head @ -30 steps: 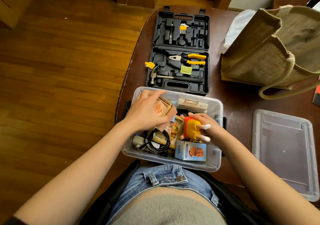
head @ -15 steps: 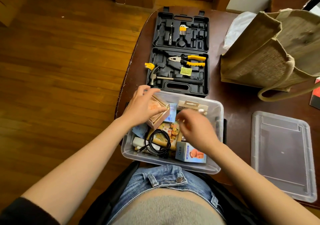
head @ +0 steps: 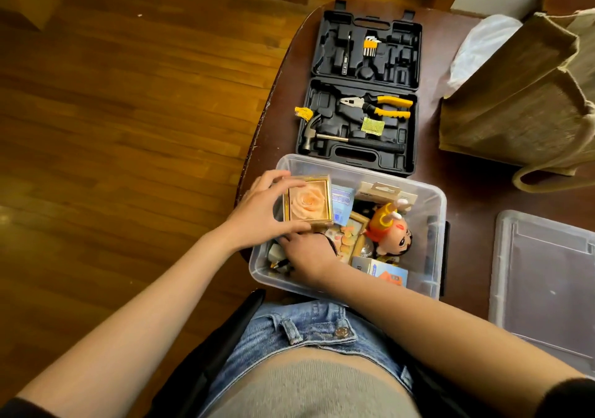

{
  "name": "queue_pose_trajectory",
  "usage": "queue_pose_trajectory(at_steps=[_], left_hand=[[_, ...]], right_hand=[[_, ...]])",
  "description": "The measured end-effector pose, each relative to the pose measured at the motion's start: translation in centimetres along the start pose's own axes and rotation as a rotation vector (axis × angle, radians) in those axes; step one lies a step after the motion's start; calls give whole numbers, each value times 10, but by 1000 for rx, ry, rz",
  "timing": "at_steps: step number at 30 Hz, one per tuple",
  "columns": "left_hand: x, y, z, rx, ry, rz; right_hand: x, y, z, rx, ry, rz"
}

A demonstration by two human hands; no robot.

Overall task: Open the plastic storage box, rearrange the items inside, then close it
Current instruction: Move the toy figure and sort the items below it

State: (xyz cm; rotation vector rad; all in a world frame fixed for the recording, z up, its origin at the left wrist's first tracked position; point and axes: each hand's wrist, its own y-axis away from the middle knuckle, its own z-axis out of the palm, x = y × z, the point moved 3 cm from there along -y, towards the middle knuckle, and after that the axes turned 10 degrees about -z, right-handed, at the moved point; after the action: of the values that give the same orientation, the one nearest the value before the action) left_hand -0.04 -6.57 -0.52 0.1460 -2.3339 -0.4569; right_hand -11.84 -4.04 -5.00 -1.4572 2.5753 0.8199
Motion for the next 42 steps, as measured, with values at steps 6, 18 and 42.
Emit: queue_pose_trajectory(at_steps=[6,18,42], left_hand=[[-2,-5,2,47,-139,56],[3,-17,1,101,-111,93],[-1,-40,-13,-190,34,108]], right_hand=[[6,5,0,81,-93,102],[68,78,-33,364,-292,417],[6,-9,-26,135,73,48]])
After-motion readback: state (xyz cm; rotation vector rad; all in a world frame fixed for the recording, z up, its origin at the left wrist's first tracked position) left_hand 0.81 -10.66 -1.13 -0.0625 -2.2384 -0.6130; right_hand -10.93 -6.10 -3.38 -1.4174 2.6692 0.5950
